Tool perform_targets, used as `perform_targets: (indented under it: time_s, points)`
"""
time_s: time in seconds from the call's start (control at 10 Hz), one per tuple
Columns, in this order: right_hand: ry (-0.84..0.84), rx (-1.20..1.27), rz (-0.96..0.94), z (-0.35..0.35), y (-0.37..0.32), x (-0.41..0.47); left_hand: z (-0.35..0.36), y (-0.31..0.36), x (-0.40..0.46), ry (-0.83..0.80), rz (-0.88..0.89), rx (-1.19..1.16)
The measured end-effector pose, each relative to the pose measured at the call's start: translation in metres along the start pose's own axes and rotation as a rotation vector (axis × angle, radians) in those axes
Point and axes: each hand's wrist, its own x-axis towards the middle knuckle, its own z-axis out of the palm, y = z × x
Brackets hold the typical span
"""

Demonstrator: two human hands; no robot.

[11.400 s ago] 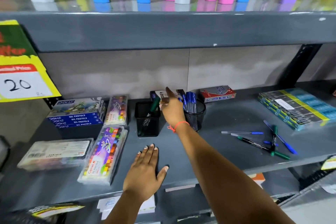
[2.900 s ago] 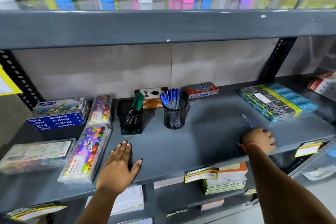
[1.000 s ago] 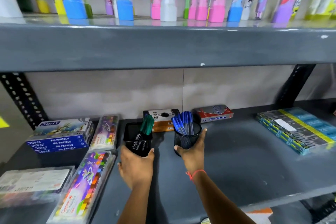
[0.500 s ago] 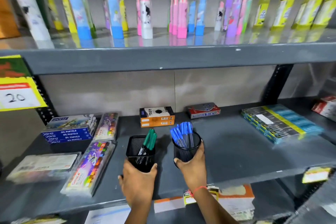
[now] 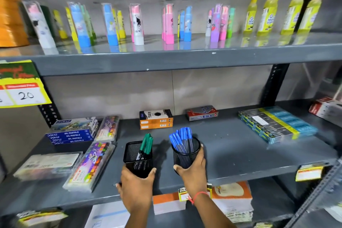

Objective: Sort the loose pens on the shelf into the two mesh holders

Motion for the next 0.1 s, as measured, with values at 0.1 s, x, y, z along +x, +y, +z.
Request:
perform_targets:
  time_s: [0.1]
  points:
    - [0.002, 0.0, -0.003, -0.0071, -0.0039, -0.0079, -0.0073, -0.0004, -0.004, -0.012, 0.042, 0.001]
